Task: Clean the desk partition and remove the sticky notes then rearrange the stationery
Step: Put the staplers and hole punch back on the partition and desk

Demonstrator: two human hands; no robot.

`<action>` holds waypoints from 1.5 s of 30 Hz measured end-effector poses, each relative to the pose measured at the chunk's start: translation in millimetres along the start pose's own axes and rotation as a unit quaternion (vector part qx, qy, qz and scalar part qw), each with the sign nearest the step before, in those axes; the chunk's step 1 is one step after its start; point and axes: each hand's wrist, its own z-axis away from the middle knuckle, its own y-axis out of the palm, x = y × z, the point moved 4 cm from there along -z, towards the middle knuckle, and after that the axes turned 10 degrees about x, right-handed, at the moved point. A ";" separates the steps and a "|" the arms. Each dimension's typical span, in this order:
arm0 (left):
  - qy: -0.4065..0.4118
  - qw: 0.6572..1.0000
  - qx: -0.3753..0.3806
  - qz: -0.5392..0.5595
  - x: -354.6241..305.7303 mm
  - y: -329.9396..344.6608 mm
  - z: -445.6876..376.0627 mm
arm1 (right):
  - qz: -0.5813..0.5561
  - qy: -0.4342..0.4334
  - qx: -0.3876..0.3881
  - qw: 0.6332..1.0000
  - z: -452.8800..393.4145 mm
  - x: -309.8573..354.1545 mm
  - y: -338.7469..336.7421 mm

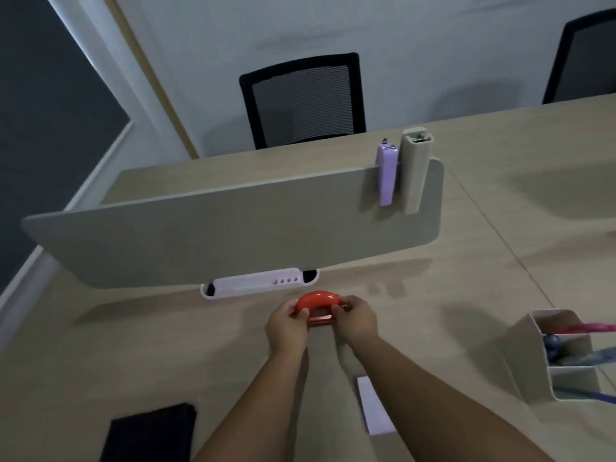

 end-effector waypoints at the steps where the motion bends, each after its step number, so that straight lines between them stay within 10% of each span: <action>1: 0.000 1.000 -0.010 -0.011 -1.0 -12.2 -7.0 | -0.011 0.000 -0.003 1.000 -5.5 4.2 13.0; 11: -0.004 1.000 0.020 -0.012 17.2 -25.7 -53.7 | 0.024 -0.029 -0.023 0.999 -36.0 17.0 31.9; 18: -0.002 0.994 -0.064 0.087 17.5 -28.7 -10.0 | -0.073 -0.006 0.046 0.996 -27.3 -4.2 -5.2; 22: -0.018 0.994 0.033 0.102 21.7 -2.9 55.6 | 0.070 -0.014 0.159 0.985 3.8 -46.4 -66.1; 26: 0.025 0.958 0.241 -0.151 22.5 30.7 126.0 | 0.383 -0.041 0.199 0.901 44.8 -94.8 -104.3; 30: 0.060 0.887 0.243 -0.387 17.5 46.4 149.3 | 0.468 -0.054 0.183 0.863 67.6 -108.3 -105.6; 45: 0.055 0.962 0.167 -0.208 15.3 27.2 166.7 | 0.229 -0.114 0.086 0.963 100.1 -87.1 -69.9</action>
